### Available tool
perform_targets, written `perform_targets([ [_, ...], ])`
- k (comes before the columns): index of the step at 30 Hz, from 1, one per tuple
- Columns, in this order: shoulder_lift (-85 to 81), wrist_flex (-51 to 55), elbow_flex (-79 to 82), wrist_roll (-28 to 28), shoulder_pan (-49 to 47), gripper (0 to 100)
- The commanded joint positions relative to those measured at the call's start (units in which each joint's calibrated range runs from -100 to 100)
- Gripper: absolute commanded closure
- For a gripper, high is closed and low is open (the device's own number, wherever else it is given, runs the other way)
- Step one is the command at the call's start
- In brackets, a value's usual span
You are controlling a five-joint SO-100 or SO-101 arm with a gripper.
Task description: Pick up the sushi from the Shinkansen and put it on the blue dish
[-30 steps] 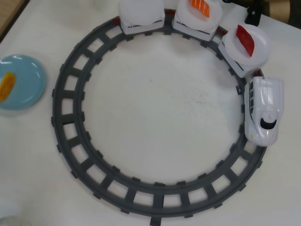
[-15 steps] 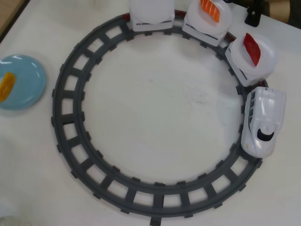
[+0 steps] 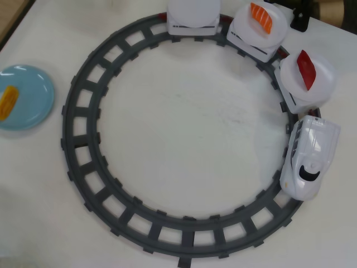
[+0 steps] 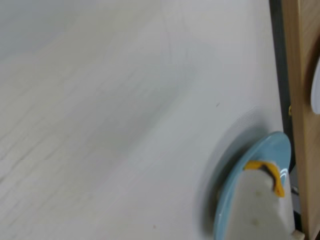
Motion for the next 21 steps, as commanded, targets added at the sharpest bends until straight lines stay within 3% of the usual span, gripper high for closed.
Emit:
perform_targets([
  [1,-0.12,0.35,1.01,-0.42,-0.71,86],
  [9,-0.28,-3.73,13.36,-0.31,-0.8,86],
  [21,-0.2,-3.73,12.91,-0.15,-0.09,85],
])
